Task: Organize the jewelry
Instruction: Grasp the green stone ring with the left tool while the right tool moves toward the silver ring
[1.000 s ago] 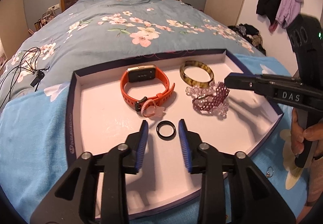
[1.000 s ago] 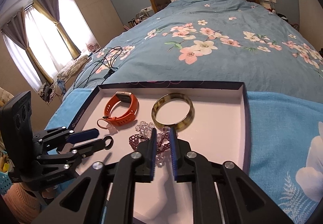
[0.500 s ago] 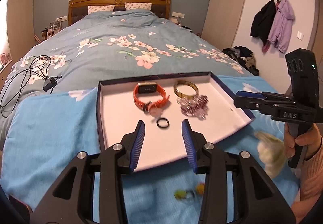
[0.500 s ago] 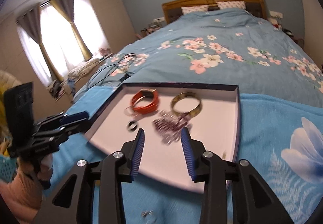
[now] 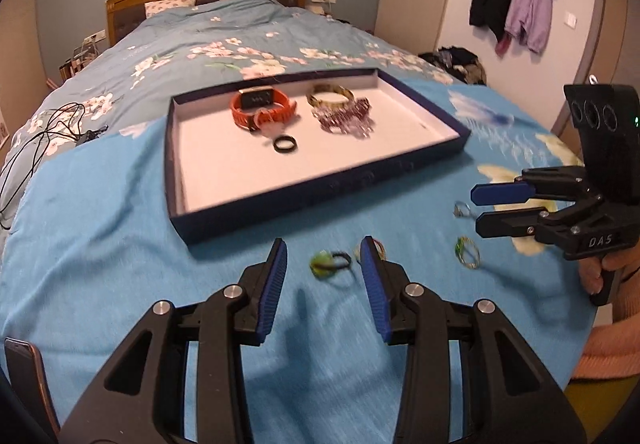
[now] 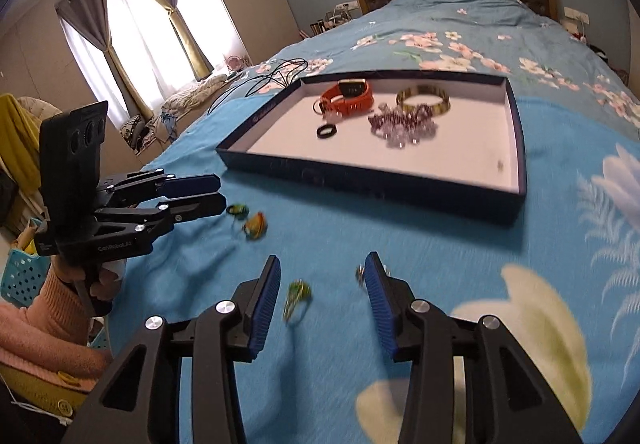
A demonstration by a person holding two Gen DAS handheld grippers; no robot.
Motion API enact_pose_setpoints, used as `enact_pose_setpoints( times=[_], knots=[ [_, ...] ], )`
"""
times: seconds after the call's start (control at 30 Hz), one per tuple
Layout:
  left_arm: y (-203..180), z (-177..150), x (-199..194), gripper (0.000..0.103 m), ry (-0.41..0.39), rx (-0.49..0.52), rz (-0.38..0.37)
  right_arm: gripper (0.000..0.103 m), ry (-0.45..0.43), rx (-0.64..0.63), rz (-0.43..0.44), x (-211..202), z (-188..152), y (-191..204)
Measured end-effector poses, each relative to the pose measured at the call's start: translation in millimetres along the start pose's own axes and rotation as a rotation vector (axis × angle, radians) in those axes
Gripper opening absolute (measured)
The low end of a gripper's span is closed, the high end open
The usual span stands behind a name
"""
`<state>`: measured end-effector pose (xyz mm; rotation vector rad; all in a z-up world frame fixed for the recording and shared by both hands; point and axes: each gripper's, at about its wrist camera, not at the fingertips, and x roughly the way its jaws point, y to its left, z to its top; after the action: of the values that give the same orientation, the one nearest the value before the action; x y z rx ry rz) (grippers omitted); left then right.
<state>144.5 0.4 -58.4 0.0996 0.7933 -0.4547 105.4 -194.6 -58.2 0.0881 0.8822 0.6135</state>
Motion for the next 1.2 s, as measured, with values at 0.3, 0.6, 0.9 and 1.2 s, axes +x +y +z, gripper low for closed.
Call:
enact_pose_setpoints(
  times=[0.3,0.6,0.9,1.2],
  knots=[
    [-1,1,16,0.035,0.057,0.0,0.005,0.044,0.016,-0.017,0.005,-1,-13,13],
    [5,-1,22,0.024,0.086,-0.029,-0.009,0.044,0.02,-0.015,0.023,1,-13,16],
    [-3,-17,5,0.024,0.068,-0.031,-0.034,0.044,-0.005,-0.018,-0.058,-7,-11,11],
    [-9,-27,2,0.025,0.065,-0.028,-0.045,0.044,0.029,-0.016,-0.137,3,-4,-4]
  ],
)
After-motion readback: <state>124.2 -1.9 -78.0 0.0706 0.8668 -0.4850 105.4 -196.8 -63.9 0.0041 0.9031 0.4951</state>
